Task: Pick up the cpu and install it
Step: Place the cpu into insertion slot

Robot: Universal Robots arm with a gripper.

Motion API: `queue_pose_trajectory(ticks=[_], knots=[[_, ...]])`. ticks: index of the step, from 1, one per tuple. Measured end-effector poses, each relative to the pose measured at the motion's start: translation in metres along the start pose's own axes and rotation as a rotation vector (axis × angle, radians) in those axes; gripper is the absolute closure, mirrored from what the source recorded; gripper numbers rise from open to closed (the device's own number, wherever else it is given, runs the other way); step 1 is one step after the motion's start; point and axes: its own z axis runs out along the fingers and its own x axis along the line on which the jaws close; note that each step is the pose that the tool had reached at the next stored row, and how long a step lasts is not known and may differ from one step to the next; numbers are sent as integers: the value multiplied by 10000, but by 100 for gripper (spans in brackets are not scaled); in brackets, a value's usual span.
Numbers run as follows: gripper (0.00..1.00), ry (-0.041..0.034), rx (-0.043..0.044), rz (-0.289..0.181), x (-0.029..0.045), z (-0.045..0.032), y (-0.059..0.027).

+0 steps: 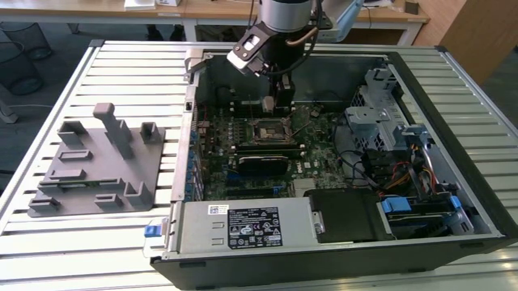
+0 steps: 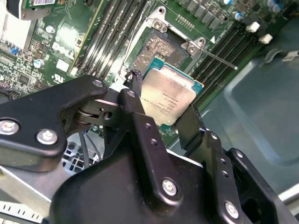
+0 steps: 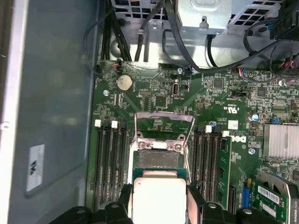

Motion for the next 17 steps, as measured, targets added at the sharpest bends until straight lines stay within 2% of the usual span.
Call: queue_pose_trajectory(ticks=[3, 8, 12, 17], knots=[[46, 11, 3, -407, -3, 49, -1], [46, 14, 3, -429, -6, 113, -3], [46, 11, 3, -353, -7, 151, -4], [46, 1, 0, 7, -7, 187, -5]])
